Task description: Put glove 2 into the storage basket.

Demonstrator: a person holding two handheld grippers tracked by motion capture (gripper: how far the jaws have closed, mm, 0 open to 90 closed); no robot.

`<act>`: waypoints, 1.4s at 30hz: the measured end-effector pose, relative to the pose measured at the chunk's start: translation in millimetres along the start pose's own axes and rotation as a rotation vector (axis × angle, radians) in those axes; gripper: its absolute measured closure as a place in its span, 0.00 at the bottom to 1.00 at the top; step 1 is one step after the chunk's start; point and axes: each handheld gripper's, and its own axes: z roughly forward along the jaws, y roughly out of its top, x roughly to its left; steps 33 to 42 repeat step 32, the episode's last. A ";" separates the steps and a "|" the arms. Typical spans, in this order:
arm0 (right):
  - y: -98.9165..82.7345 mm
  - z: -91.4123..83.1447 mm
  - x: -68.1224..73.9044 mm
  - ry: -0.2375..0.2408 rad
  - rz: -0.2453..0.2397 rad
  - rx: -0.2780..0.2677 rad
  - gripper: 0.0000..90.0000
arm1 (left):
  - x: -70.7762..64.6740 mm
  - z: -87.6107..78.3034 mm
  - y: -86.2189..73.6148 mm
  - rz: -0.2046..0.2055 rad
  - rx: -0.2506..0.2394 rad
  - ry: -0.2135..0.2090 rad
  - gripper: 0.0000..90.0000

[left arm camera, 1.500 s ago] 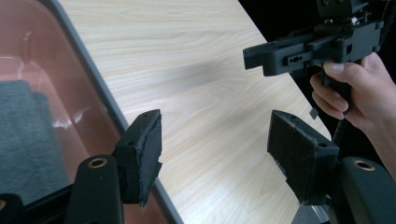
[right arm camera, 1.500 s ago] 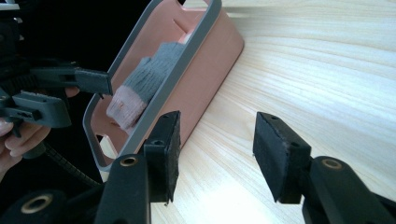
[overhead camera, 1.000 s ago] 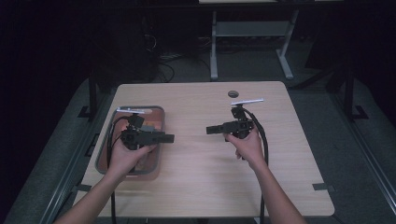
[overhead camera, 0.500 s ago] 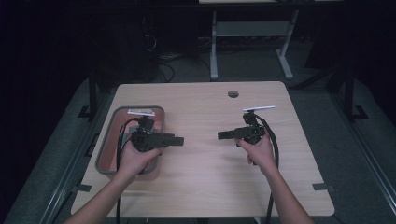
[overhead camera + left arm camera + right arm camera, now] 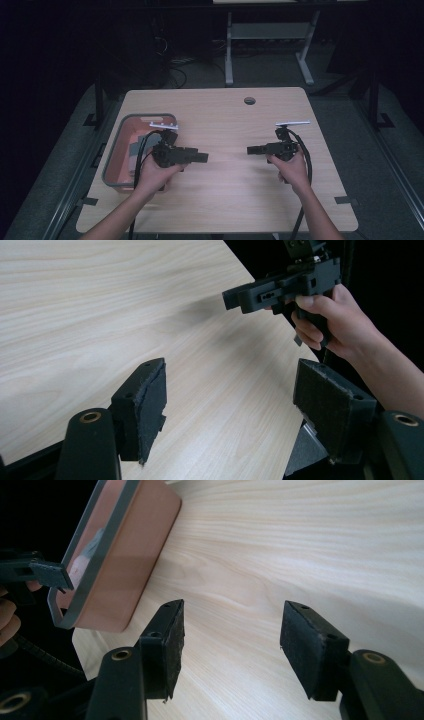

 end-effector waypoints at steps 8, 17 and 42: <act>-13.8 -13.4 -17.2 -0.011 0.028 -0.011 0.47 | -5.3 16.6 -10.3 0.014 0.020 -0.021 0.33; -28.2 -25.6 -28.5 -0.016 0.040 -0.019 0.47 | -13.5 35.3 -24.0 0.033 0.041 -0.042 0.33; -99.3 -42.5 -32.4 0.027 -0.010 -0.052 0.42 | -32.5 61.9 -77.7 0.093 0.043 -0.124 0.30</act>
